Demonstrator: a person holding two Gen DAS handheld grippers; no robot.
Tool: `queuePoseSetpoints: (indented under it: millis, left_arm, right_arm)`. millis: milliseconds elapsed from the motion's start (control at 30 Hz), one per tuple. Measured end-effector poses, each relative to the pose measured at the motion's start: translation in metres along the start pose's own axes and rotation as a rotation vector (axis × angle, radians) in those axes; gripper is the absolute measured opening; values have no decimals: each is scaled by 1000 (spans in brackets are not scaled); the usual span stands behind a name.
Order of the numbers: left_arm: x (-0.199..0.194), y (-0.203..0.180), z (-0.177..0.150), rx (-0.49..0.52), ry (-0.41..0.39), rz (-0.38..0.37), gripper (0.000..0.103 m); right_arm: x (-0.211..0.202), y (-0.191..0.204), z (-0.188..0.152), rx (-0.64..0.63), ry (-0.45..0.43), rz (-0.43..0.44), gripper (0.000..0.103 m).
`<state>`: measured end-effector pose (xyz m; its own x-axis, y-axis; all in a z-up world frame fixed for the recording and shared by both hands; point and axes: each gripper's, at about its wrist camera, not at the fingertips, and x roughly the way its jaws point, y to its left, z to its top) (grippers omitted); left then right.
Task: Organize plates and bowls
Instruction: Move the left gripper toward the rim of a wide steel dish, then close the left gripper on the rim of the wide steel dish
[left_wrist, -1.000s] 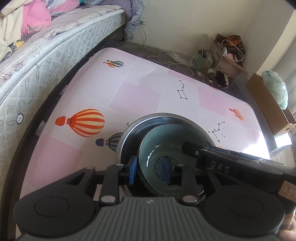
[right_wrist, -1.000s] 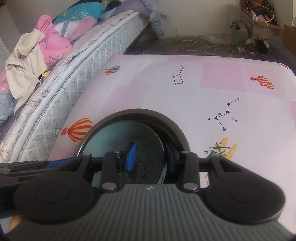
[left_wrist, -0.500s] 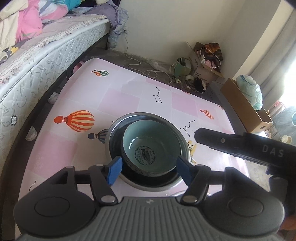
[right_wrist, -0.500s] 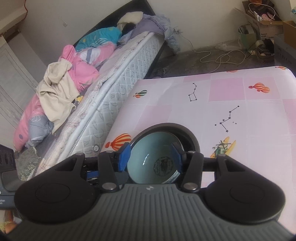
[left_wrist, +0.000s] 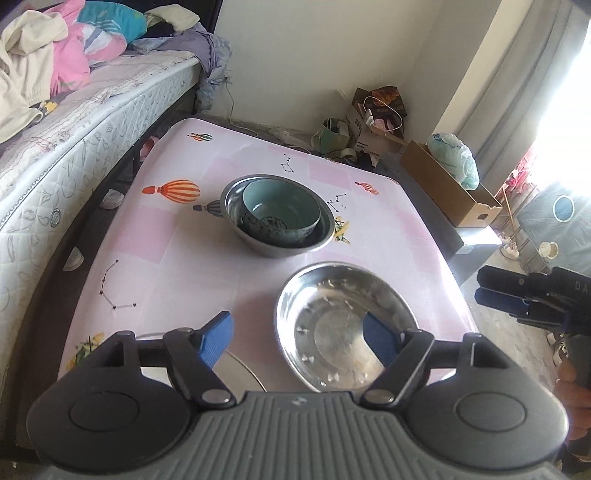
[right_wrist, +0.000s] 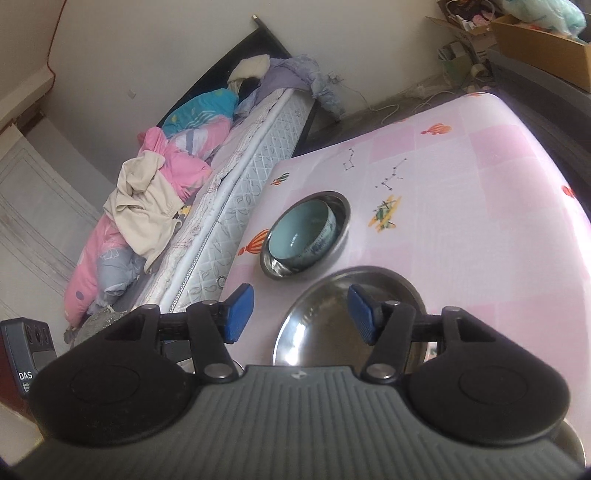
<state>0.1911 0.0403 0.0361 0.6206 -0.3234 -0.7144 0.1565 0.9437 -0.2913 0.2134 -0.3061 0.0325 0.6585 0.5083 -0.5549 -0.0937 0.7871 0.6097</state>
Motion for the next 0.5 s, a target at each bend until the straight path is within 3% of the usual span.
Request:
queuePoseSetpoints:
  millis: [233,500]
  left_arm:
    - [-23,-28,-62,-43,15,-88,80]
    - [-13,-67,-109,-9,85,-113,80]
  right_arm:
    - [-76,-47,-79,187,-84,-41,58]
    - [-125,-91,-142,303,-153,-73,58]
